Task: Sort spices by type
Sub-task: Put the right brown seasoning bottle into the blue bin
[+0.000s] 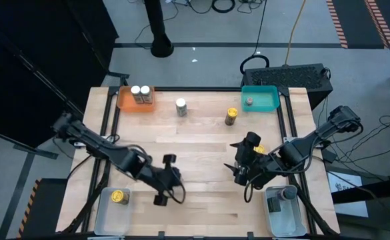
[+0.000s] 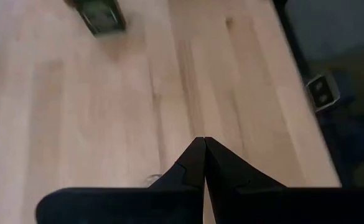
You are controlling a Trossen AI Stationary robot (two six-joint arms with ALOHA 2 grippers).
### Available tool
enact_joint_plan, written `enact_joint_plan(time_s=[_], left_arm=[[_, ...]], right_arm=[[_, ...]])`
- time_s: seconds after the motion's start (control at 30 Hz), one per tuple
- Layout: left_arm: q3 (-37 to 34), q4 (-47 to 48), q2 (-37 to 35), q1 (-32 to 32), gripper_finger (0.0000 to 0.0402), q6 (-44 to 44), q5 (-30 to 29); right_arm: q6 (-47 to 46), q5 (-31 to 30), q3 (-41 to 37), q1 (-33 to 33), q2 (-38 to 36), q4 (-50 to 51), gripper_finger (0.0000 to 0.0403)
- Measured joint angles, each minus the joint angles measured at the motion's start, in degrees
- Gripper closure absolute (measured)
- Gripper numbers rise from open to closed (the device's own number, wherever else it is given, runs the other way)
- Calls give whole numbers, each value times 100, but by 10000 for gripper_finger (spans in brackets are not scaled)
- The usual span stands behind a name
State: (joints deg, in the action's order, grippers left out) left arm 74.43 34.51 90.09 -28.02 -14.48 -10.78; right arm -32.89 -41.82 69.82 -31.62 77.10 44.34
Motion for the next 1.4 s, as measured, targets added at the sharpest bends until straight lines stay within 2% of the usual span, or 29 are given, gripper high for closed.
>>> enact_joint_plan(time_s=[0.1, 0.3, 0.5, 0.6, 0.73, 0.87, 1.07, 1.17, 1.4], left_arm=[[0, 96, 466, 20, 389, 6, 256], [-4, 139, 1153, 321, 389, 461, 1352], [5, 162, 1248, 498, 389, 1058, 1441], [147, 288, 1248, 540, 381, 1304, 1428], [264, 610, 1243, 569, 339, 1528, 1429], [264, 1012, 1243, 589, 264, 1490, 1419], [264, 888, 1243, 654, 165, 1653, 1029], [264, 946, 1243, 812, 143, 1637, 1097], [140, 974, 1243, 1048, 139, 1733, 1362]], right_arm=[[147, -2, 0, 0, -2, 2, 64], [55, -56, 0, -28, -106, 269, 64], [-563, -741, 0, -369, -286, 879, 64], [-703, -793, 0, -484, -286, 920, 64], [-875, -790, 0, -564, -286, 916, 64], [-984, -785, 0, -566, -286, 914, 64], [-998, -785, 0, -564, -286, 914, 64], [-999, -785, 0, -564, -286, 909, 64], [-998, -785, 0, -564, -286, 909, 64]])
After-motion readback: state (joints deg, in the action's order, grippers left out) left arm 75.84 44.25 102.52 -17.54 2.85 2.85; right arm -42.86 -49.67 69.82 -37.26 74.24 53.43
